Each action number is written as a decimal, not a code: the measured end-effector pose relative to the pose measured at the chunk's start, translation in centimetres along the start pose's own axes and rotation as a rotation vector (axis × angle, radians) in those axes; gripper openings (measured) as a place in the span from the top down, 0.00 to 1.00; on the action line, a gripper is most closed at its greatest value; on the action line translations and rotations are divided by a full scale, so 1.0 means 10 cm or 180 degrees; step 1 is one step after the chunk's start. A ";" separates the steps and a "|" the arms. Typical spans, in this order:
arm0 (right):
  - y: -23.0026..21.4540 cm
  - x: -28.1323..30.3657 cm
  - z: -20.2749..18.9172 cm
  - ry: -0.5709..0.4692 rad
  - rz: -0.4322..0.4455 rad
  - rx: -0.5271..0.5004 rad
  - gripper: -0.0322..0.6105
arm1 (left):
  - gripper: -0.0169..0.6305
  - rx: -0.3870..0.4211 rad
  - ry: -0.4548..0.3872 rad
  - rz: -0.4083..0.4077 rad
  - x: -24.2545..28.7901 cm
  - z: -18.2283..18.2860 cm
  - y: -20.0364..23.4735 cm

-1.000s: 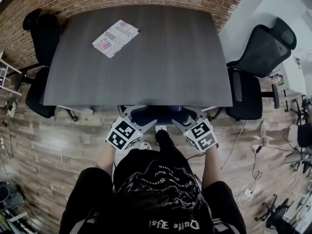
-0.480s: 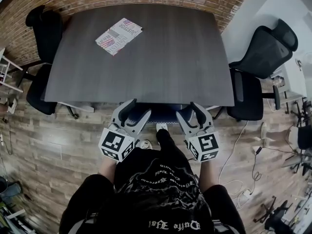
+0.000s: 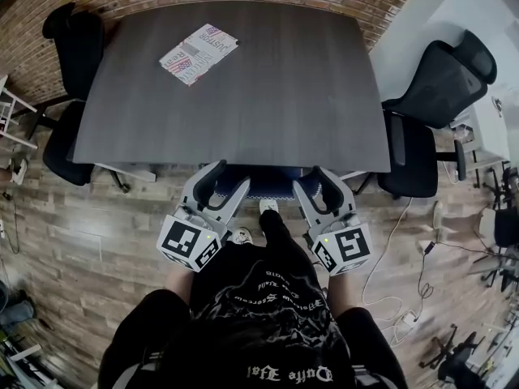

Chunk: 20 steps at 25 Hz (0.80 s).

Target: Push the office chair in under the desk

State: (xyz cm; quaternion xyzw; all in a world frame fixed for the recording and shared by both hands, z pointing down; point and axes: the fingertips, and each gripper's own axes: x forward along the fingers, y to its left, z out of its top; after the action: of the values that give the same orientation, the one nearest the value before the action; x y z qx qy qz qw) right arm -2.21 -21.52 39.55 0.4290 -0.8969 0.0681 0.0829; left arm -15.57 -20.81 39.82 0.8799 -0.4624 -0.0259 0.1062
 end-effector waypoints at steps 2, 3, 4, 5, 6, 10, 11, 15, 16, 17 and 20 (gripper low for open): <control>0.02 -0.01 -0.01 -0.0009 -0.0046 0.0010 0.72 | 0.67 0.0054 0.0019 -0.0032 0.00 -0.01 -0.04; 0.02 -0.01 -0.01 -0.0016 -0.0072 0.0012 0.76 | 0.71 0.0091 0.0030 -0.0044 0.00 -0.01 -0.06; 0.02 -0.01 0.00 -0.0020 -0.0099 0.0001 0.78 | 0.76 0.0132 0.0036 -0.0049 0.00 0.00 -0.07; 0.03 0.00 0.00 -0.0021 -0.0123 -0.0019 0.83 | 0.81 0.0168 0.0037 -0.0051 0.01 0.01 -0.09; 0.03 0.00 0.01 -0.0022 -0.0139 -0.0039 0.86 | 0.86 0.0194 0.0033 -0.0054 0.02 0.02 -0.11; 0.03 0.00 0.05 -0.0085 -0.0143 -0.0011 0.92 | 0.94 0.0270 0.0009 -0.0056 0.05 0.04 -0.16; 0.03 0.00 0.06 -0.0121 -0.0131 0.0029 0.93 | 0.95 0.0277 0.0007 -0.0045 0.05 0.05 -0.16; 0.02 -0.02 0.10 -0.0203 -0.0106 0.0115 0.95 | 0.96 0.0345 0.0019 -0.0018 0.08 0.07 -0.17; 0.02 -0.03 0.10 -0.0201 -0.0120 0.0091 0.95 | 0.96 0.0369 0.0025 -0.0026 0.09 0.06 -0.18; 0.01 -0.03 0.09 -0.0192 -0.0144 0.0057 0.95 | 0.96 0.0390 0.0031 -0.0038 0.10 0.06 -0.20; 0.00 -0.02 0.08 -0.0163 -0.0213 -0.0018 0.95 | 0.96 0.0413 0.0043 -0.0065 0.11 0.04 -0.24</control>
State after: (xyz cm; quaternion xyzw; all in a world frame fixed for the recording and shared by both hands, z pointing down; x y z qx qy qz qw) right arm -2.18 -21.54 38.78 0.4601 -0.8841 0.0517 0.0633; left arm -13.04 -20.49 39.03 0.8898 -0.4534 0.0090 0.0518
